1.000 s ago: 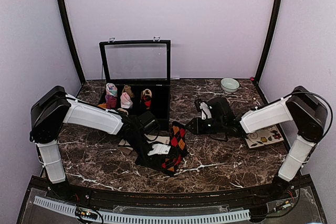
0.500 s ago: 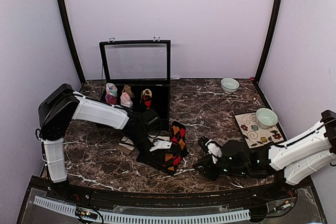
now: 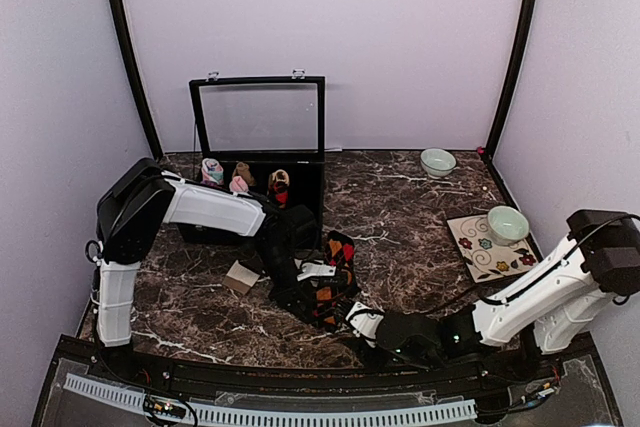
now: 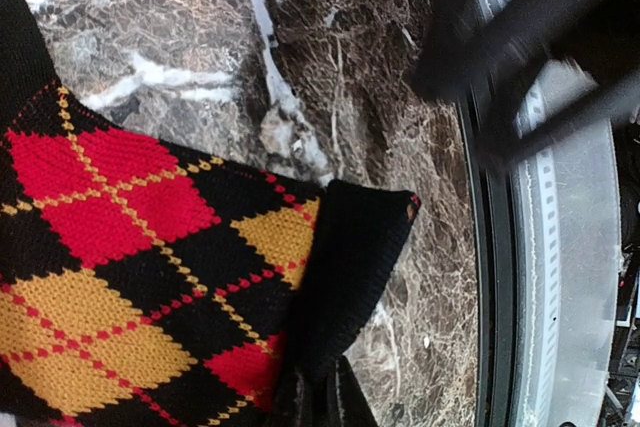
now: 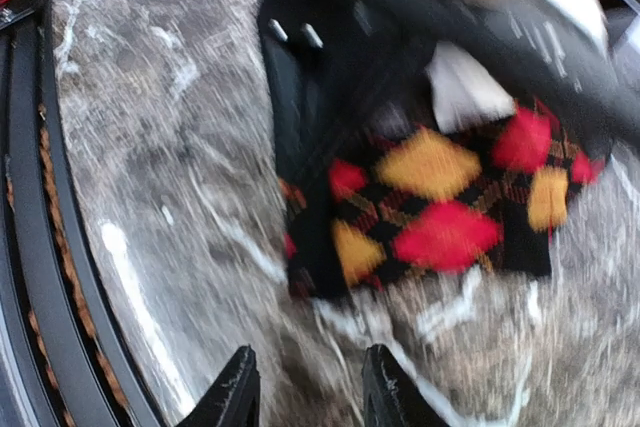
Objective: Roll the socks
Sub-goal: Roll the sock at the center of the board.
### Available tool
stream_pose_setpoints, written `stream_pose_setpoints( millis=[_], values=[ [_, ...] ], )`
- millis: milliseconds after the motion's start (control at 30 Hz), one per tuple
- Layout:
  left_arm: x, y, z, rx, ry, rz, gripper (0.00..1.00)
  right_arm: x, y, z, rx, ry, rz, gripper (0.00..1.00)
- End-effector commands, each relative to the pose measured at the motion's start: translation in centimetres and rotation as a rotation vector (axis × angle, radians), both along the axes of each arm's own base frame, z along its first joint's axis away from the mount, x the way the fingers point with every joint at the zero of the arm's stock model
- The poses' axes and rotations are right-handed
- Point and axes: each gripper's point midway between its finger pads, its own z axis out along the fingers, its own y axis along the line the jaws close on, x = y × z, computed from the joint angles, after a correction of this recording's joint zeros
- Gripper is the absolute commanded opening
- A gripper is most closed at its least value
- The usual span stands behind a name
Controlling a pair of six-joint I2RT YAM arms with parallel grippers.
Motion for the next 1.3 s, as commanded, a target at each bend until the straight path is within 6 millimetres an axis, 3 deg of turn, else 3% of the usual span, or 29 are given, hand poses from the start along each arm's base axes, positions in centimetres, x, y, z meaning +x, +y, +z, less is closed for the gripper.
stream_pose_setpoints(
  millis=[0,200,533,833,967,1100,1267],
  values=[
    [-0.3,1.8,-2.7,0.143,0.025,0.0,0.0,0.2,3.5,2.2,0.008,-0.13,0.067,0.35],
    [-0.4,1.7,-2.7,0.147,0.048,0.0,0.0,-0.2,5.5,1.5,-0.027,-0.166,0.136,0.35],
    [-1.6,1.9,-2.2,0.14,0.12,-0.035,0.0,0.7,6.1,-0.5,-0.1,-0.213,0.137,0.34],
    [-1.4,2.1,-2.5,0.154,0.109,-0.043,0.01,1.5,5.5,-1.4,-0.093,-0.181,0.108,0.32],
    [-1.9,2.1,-1.7,0.14,0.135,-0.059,0.04,1.3,4.2,-3.6,-0.104,-0.109,0.1,0.3],
    [-1.6,2.2,-2.0,0.145,0.129,-0.05,0.08,0.9,3.1,-5.2,-0.131,-0.068,0.094,0.19],
    [-0.4,1.9,-1.0,0.118,0.108,-0.007,0.22,0.8,2.1,-6.3,-0.13,-0.024,0.057,0.0]
  ],
)
